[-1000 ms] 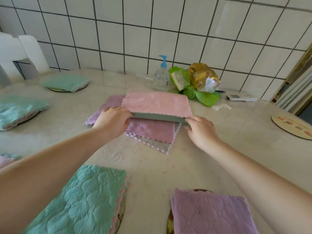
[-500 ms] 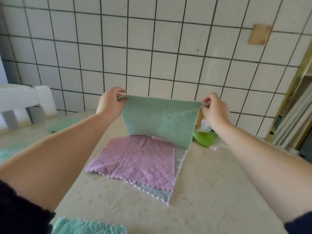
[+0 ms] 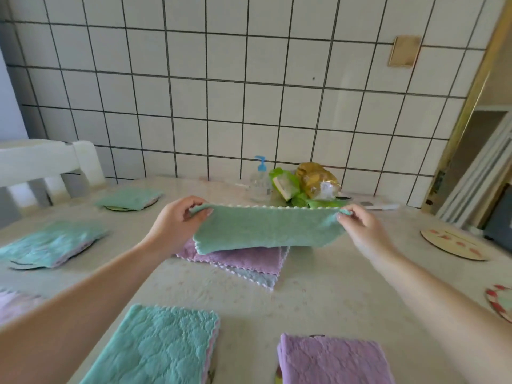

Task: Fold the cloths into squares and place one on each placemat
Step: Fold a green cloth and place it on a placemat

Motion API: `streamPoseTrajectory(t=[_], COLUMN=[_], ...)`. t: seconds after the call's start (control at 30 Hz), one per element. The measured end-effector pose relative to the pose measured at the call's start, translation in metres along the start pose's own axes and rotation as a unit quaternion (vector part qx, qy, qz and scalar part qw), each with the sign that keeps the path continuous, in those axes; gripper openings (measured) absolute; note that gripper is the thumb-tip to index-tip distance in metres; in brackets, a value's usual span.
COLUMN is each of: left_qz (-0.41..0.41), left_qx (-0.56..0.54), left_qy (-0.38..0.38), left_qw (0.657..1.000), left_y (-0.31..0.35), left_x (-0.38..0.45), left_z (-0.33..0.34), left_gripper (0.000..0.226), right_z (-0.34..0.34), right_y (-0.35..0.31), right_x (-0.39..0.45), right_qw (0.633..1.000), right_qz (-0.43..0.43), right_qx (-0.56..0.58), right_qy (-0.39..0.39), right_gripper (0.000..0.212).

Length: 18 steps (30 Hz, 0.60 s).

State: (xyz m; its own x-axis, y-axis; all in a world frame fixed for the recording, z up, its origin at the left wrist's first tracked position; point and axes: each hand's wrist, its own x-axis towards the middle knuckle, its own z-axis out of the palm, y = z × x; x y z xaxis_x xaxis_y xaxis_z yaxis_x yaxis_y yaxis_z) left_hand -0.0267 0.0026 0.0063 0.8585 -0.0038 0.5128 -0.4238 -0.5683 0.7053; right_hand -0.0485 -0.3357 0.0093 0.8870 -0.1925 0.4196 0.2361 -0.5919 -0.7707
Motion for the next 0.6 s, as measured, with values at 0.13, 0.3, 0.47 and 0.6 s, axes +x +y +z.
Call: streamPoseTrajectory(t=[0.13, 0.3, 0.47, 0.6], left_qz=[-0.017, -0.031, -0.062, -0.085], left_qx=[0.021, 0.056, 0.069, 0.094], left_qy=[-0.072, -0.188, -0.213, -0.17], left_qw=[0.997, 0.98, 0.973, 0.977], left_y=[-0.013, -0.014, -0.023, -0.029], left_x=[-0.035, -0.057, -0.054, -0.043], left_z=[0.0, -0.002, 0.0, 0.011], left_gripper=[0.004, 0.005, 0.007, 0.021], right_z=[0.002, -0.004, -0.01, -0.004], right_y=[0.024, 0.031, 0.034, 0.036], right_x=[-0.038, -0.069, -0.079, -0.067], right_qw=[0.994, 0.985, 0.977, 0.974], right_qz=[0.073, 0.11, 0.145, 0.158], right_qx=[0.033, 0.02, 0.012, 0.026], right_qy=[-0.074, -0.134, -0.159, -0.157], right_gripper=[0.012, 0.011, 0.011, 0.008])
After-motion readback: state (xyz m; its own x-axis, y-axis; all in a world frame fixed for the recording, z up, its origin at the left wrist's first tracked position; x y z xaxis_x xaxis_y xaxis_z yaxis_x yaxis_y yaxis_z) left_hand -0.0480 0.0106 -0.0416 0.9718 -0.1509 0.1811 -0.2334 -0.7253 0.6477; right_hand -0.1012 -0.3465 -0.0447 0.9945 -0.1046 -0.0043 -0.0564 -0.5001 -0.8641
